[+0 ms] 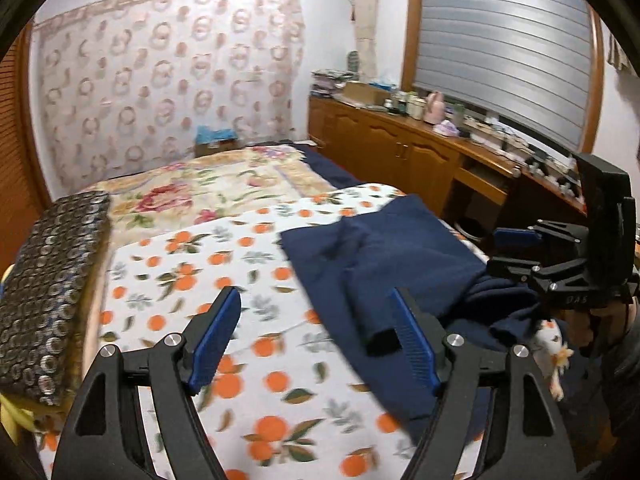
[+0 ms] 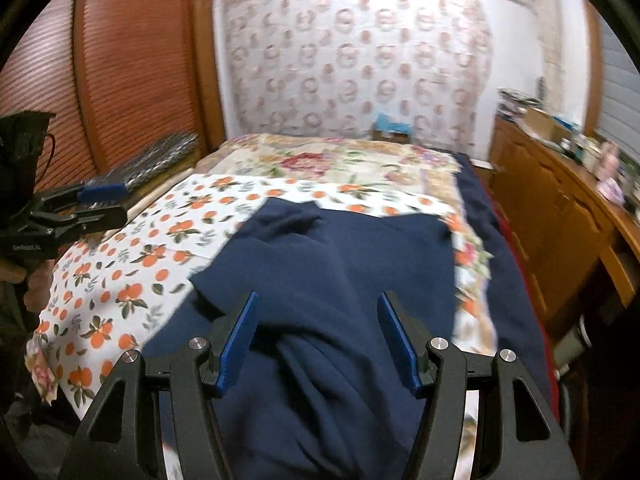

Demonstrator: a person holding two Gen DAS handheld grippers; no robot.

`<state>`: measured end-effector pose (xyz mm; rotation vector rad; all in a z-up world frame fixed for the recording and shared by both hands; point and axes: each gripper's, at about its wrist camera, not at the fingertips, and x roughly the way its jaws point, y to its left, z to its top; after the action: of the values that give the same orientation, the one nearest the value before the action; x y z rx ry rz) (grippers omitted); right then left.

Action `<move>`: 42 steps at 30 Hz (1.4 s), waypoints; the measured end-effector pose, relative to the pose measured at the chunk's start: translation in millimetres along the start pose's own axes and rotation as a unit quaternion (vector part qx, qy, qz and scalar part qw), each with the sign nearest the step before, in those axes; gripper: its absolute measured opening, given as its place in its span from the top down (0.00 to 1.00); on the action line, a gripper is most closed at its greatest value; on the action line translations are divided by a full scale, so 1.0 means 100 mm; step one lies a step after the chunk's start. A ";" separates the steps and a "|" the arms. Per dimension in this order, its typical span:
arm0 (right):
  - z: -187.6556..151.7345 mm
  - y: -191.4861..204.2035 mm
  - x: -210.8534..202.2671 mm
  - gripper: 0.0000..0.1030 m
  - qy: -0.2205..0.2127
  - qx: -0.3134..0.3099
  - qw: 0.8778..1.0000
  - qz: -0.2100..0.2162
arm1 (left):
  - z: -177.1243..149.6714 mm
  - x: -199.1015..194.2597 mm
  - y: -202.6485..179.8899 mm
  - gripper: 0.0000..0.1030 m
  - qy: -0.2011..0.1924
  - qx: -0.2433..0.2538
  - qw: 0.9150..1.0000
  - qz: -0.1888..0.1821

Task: Fold small clothes

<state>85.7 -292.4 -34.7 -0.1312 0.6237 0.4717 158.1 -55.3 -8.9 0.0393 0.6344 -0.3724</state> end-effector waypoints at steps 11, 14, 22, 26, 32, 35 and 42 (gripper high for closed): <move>0.29 0.50 0.91 0.39 0.075 -0.079 0.991 0.073 | -0.11 0.03 0.38 0.25 0.007 -0.015 1.000 0.026; 0.26 0.53 1.09 0.39 0.096 -0.083 0.988 0.083 | -0.14 0.06 0.44 0.25 0.011 -0.020 1.000 0.019; 0.28 0.52 1.26 0.93 0.114 -0.109 0.986 0.062 | -0.16 0.20 0.45 0.25 0.025 -0.025 0.999 0.010; 0.45 0.36 0.97 0.96 0.058 -0.109 0.992 0.028 | -0.13 0.33 0.41 0.25 0.034 -0.020 0.999 0.003; 0.81 -0.39 0.77 0.96 0.024 -0.081 0.995 -0.060 | -0.05 0.52 0.36 0.25 0.043 -0.014 0.999 0.003; 0.85 -0.85 0.88 0.96 0.035 -0.054 0.992 -0.111 | -0.02 0.61 0.34 0.25 0.048 -0.011 0.999 0.004; 0.79 -1.22 1.39 0.96 0.078 -0.043 0.989 -0.114 | 0.08 0.84 0.28 0.25 0.061 -0.010 0.998 0.010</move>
<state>282.8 -326.4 -55.0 -0.3197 0.7325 0.2670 234.9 -57.7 -53.8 0.0498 0.7579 -0.3465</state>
